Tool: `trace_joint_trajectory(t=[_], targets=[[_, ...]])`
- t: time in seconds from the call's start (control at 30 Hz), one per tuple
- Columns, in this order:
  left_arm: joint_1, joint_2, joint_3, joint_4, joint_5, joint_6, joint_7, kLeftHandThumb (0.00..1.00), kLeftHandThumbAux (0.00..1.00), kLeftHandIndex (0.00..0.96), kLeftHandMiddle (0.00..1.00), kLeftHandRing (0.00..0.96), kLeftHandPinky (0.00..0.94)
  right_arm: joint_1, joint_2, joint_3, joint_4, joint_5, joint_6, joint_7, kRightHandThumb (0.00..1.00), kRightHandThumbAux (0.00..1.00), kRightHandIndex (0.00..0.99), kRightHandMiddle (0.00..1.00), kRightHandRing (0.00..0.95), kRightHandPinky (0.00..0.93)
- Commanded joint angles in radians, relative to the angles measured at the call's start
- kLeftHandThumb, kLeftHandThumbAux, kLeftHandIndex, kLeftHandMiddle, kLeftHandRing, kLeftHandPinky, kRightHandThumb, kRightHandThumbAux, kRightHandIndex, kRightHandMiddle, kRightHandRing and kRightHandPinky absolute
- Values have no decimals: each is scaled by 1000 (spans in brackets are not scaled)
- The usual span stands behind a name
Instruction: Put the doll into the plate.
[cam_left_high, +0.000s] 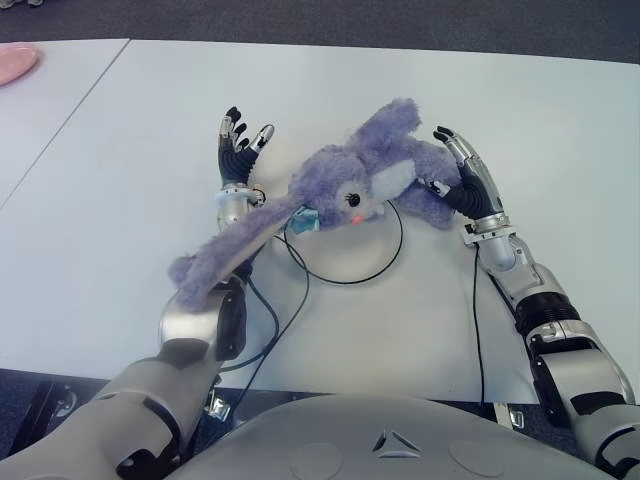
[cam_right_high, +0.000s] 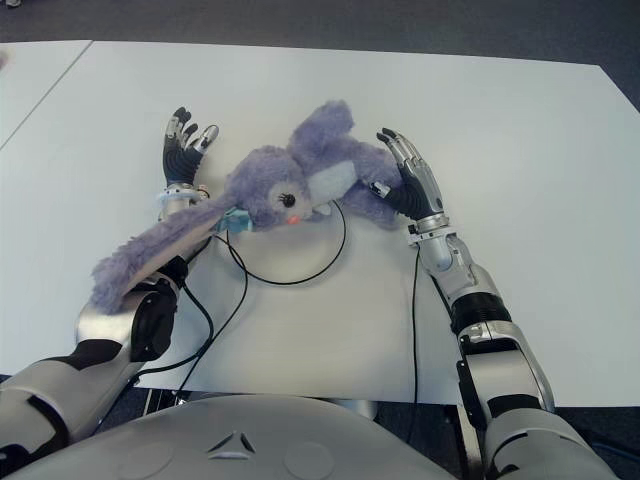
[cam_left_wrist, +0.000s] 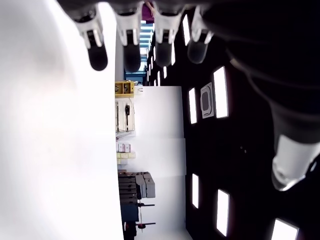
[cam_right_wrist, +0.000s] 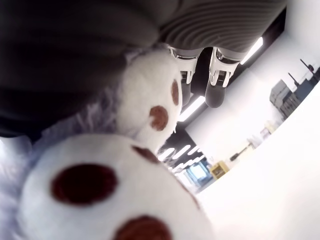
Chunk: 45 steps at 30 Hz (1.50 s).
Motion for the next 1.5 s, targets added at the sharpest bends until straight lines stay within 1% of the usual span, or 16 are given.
trace_joint_trajectory(t=[0.03,0.17,0.3,0.37,0.43,0.5,0.7,0.73,0.83,0.87,0.93,0.97,1.07,1.27,1.4,1.5], targets=[[230,-62,2,166,7,156,31,0,610,104,95,111,134,106,67,49,180,-12,29,-11,488,276,0,0,0,0],[230,-62,3,166,7,157,29,0,603,102,95,111,135,99,68,56,195,-30,25,-42,480,272,0,0,0,0],[231,-64,9,165,1,144,18,0,593,101,94,109,133,91,59,79,203,-85,10,-136,454,263,0,0,0,6],[230,-68,10,164,0,140,16,0,592,101,93,108,132,88,51,110,157,-162,0,-249,444,258,0,0,0,8],[230,-69,10,163,0,138,18,0,592,103,94,108,135,92,36,138,53,-253,-5,-367,433,243,0,0,0,3],[231,-69,11,162,0,135,20,0,592,106,95,108,134,100,18,154,-28,-320,-3,-448,425,228,0,0,0,1],[232,-70,8,161,4,135,29,0,590,113,97,109,131,111,-25,179,-142,-422,17,-567,400,208,0,0,0,0],[231,-69,8,162,4,139,31,0,590,113,97,110,131,114,-41,189,-189,-465,22,-611,397,207,0,0,0,0],[229,-64,7,164,8,152,35,0,596,118,99,110,132,127,-87,214,-315,-581,46,-725,343,220,0,0,0,0],[229,-64,7,165,9,153,37,0,596,119,99,110,132,127,-92,222,-326,-601,54,-749,332,222,0,0,0,0],[230,-64,5,165,11,152,38,0,595,121,99,109,131,110,-102,256,-345,-677,92,-847,288,234,0,0,0,0],[230,-64,5,165,11,152,38,0,594,122,99,108,130,101,-106,273,-351,-716,118,-896,278,237,0,0,0,0],[231,-64,7,165,10,151,37,0,593,123,98,108,129,87,-117,309,-371,-798,186,-995,223,265,0,0,0,0],[231,-67,10,165,7,146,37,0,592,123,97,107,126,109,-150,347,-431,-890,285,-1083,132,328,0,0,0,0],[229,-70,12,165,5,144,38,0,591,120,94,105,122,121,-185,375,-457,-938,327,-1130,84,367,0,0,0,0],[227,-71,13,165,3,145,38,0,590,119,93,104,122,108,-199,400,-452,-972,351,-1162,56,392,0,0,0,0]])
